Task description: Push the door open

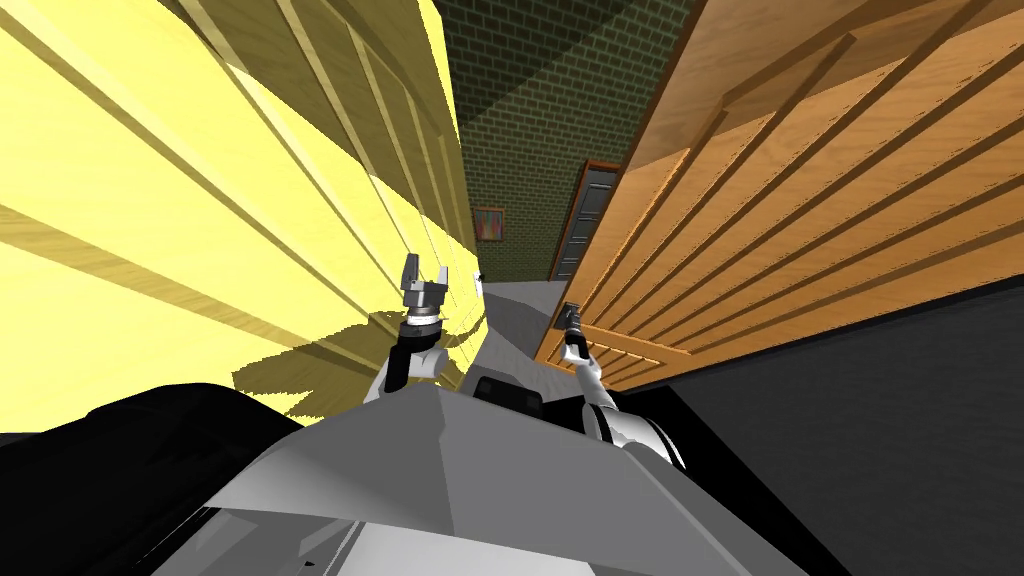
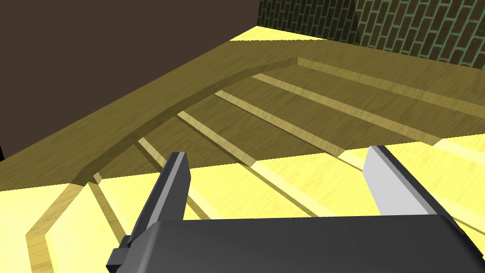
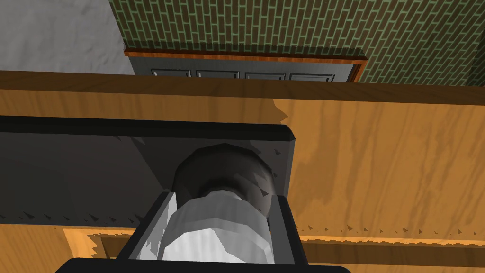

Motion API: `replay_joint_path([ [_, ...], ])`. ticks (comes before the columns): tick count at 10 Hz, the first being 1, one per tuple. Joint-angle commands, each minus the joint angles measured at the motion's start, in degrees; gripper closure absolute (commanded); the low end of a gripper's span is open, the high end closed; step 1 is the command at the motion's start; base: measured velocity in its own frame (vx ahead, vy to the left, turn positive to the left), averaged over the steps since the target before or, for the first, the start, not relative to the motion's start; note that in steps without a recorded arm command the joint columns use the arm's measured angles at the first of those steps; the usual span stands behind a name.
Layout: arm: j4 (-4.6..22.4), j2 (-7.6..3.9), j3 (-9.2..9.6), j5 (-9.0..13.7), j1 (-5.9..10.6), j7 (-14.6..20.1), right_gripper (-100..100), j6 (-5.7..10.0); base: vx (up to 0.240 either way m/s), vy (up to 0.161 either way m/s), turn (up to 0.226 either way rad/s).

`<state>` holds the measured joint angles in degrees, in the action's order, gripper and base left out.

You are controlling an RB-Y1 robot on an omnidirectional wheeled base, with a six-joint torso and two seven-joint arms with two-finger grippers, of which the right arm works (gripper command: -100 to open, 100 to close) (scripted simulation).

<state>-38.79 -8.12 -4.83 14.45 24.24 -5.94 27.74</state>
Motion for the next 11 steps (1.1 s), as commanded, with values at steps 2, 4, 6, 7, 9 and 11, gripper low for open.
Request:
replay_joint_path([
  [2,0.7,-0.01,-1.61,0.9,0.98,-2.0,100,1.00,0.141,0.015,-0.020],
  [4,1.2,0.36,-3.18,1.7,1.59,-4.1,100,1.69,0.182,-0.011,-0.019],
  [6,1.6,0.60,-4.10,2.2,1.94,-5.2,100,2.10,0.181,0.002,-0.016],
  [7,1.6,0.60,-4.10,2.2,1.94,-5.2,100,2.10,0.072,-0.015,0.000],
  [9,2.3,1.16,-6.09,3.3,2.71,-7.8,100,2.97,0.126,-0.012,-0.015],
  [11,2.5,1.31,-6.62,3.6,2.91,-8.5,100,3.20,0.089,0.010,-0.034],
])
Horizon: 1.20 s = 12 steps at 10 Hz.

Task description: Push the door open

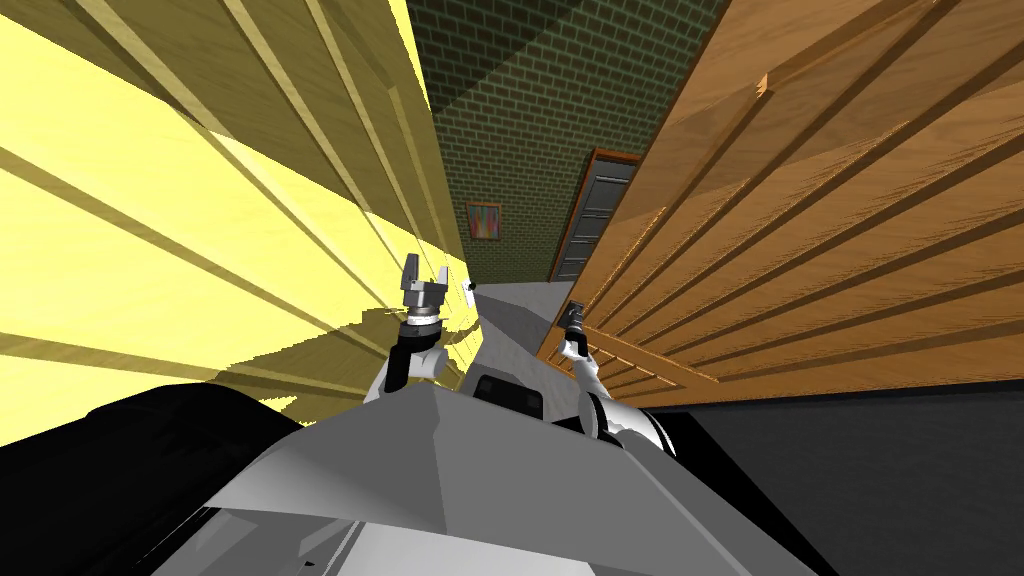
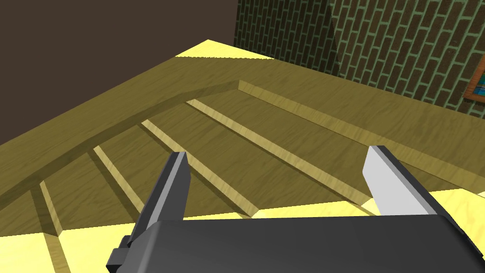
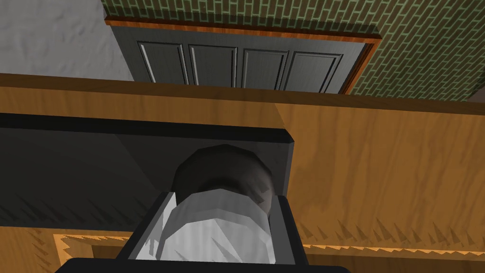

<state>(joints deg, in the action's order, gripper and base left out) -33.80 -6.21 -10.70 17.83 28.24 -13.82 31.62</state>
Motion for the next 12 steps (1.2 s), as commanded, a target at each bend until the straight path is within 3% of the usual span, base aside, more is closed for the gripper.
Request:
replay_joint_path([
  [1,-2.5,-0.60,-0.74,0.2,-1.09,-0.6,100,-0.67,0.028,0.001,0.000],
  [8,-0.2,0.53,-4.08,2.0,0.19,-4.9,100,0.80,0.085,0.003,-0.019],
  [9,-1.3,0.53,-4.08,2.0,0.19,-4.9,100,0.80,0.036,-0.007,-0.009],
  [12,-0.5,1.45,-6.37,3.2,1.07,-7.9,100,1.81,0.077,-0.007,-0.030],
])
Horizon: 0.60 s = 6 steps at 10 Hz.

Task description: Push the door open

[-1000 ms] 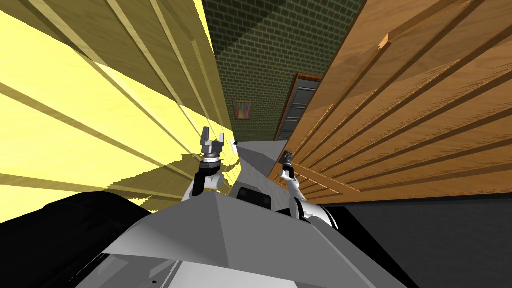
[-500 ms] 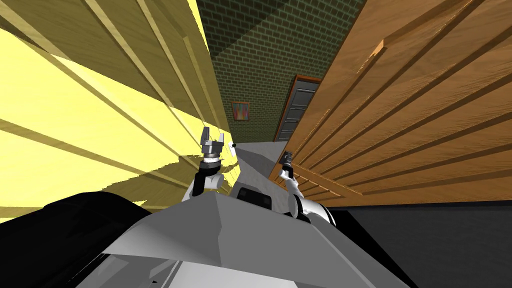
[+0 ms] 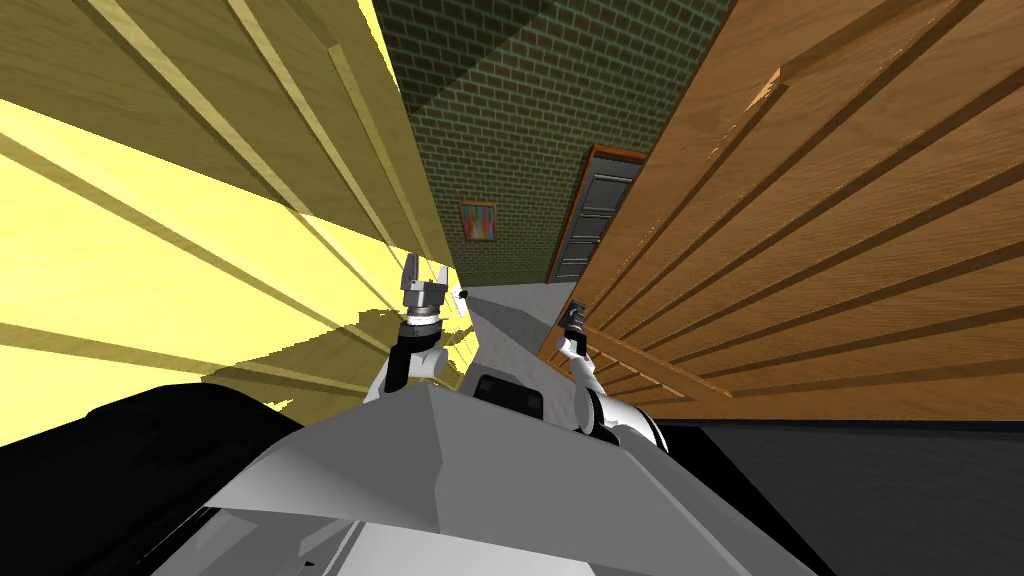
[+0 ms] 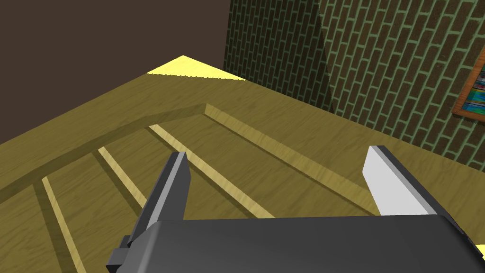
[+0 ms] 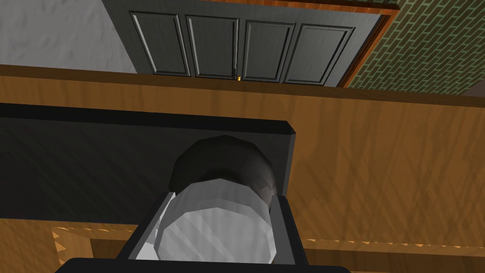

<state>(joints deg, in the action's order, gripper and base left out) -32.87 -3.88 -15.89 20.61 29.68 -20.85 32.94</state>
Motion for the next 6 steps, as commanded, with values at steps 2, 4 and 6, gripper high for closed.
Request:
replay_joint_path([
  [2,-1.2,-0.63,-1.76,0.8,-0.14,-1.6,100,0.74,0.111,0.008,-0.025],
  [4,-0.8,-0.10,-2.88,1.4,0.29,-3.1,100,1.24,0.054,-0.006,-0.016],
  [6,-0.4,0.46,-4.00,2.0,0.72,-4.5,100,1.73,0.083,0.001,-0.017],
])
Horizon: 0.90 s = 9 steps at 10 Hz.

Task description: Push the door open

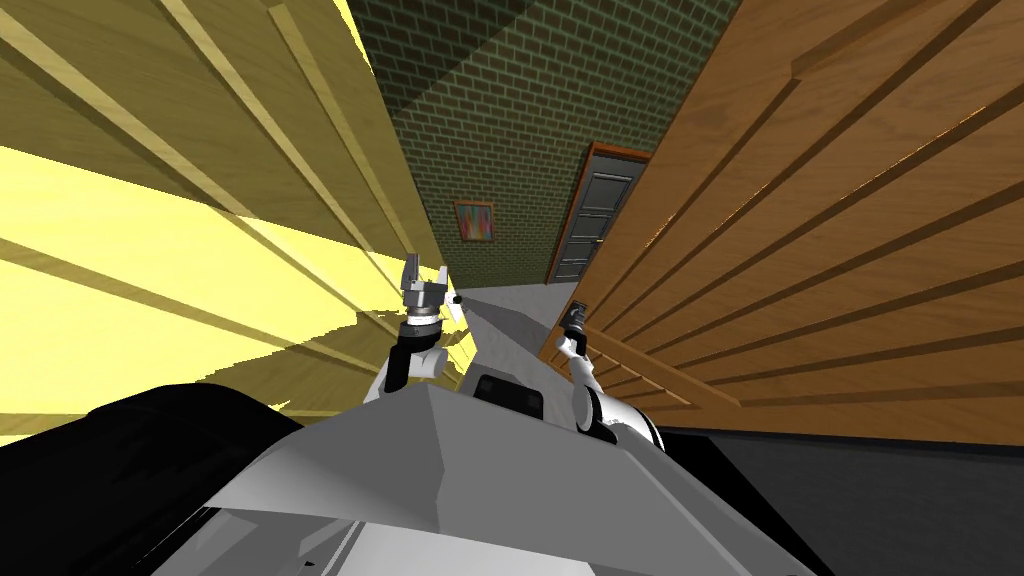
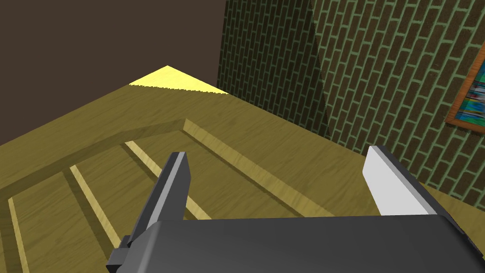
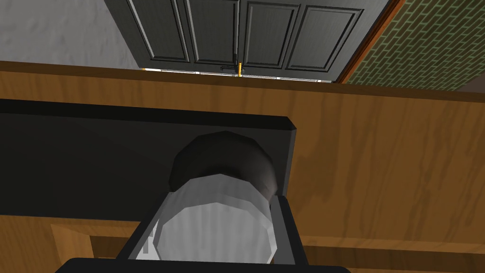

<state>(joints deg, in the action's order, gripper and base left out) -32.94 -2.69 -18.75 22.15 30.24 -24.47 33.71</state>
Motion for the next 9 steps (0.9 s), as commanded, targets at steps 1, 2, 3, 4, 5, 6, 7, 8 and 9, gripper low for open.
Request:
replay_joint_path([
  [1,-0.1,-0.44,-1.68,0.7,0.37,-1.6,100,1.21,0.132,0.007,-0.055],
  [2,-0.1,-0.44,-1.68,0.7,0.37,-1.6,100,1.21,0.081,0.001,-0.023],
  [3,0.3,0.17,-2.73,1.3,0.77,-2.9,100,1.67,0.093,-0.007,-0.028],
  [4,0.3,0.17,-2.73,1.3,0.77,-2.9,100,1.67,0.092,-0.003,-0.019],
  [5,0.4,0.47,-3.25,1.6,0.97,-3.6,100,1.90,0.083,0.002,-0.025],
  [6,0.8,1.11,-4.21,2.1,1.34,-4.8,100,2.32,0.127,0.004,-0.052],
  [7,1.0,1.43,-4.69,2.4,1.52,-5.4,100,2.53,0.131,0.006,-0.030],
  [8,1.0,1.43,-4.69,2.4,1.52,-5.4,100,2.53,0.074,0.006,-0.010],
  [9,1.3,2.07,-5.56,2.8,1.86,-6.6,100,2.91,0.087,0.003,-0.023],
])
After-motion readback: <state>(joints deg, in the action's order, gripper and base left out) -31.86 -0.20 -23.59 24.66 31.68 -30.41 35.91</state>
